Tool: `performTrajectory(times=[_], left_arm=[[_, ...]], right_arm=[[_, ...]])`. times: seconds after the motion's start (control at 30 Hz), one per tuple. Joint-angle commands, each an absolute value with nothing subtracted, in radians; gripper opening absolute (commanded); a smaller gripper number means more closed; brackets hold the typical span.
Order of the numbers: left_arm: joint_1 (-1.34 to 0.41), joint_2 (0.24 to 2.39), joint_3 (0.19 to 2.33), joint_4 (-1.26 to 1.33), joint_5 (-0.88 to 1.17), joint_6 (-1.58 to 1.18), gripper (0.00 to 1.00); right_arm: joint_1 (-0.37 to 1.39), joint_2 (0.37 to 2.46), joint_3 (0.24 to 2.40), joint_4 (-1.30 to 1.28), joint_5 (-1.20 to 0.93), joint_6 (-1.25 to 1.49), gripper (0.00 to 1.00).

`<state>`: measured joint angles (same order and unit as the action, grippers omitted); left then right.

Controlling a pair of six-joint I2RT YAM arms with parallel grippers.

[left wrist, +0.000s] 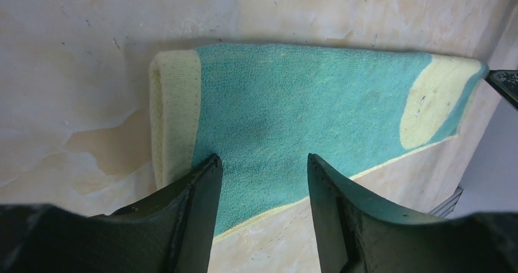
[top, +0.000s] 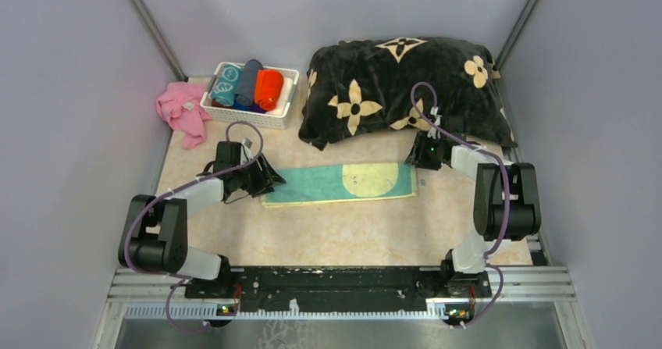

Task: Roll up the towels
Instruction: Fold the towel at the center of the board.

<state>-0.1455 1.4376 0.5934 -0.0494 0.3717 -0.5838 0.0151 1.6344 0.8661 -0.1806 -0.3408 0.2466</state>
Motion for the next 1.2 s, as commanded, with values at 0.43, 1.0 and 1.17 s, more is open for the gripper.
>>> performTrajectory(times=[0.43,1.0,1.17], left_arm=[[-0.160,1.239,0.650,-0.222,0.265,-0.517,0.69],[-0.157,1.375,0.659,-0.206,0.133,-0.507,0.69],[-0.160,1.353,0.656,-0.214,0.150,-0.504,0.69]], right_arm=[[0.083,1.525,0.965,-0.469,-0.138,0.135,0.45],[0.164,1.760,1.014,-0.575,-0.034,0.105,0.34],[0.165,1.756,1.038,-0.615,0.115,0.094,0.00]])
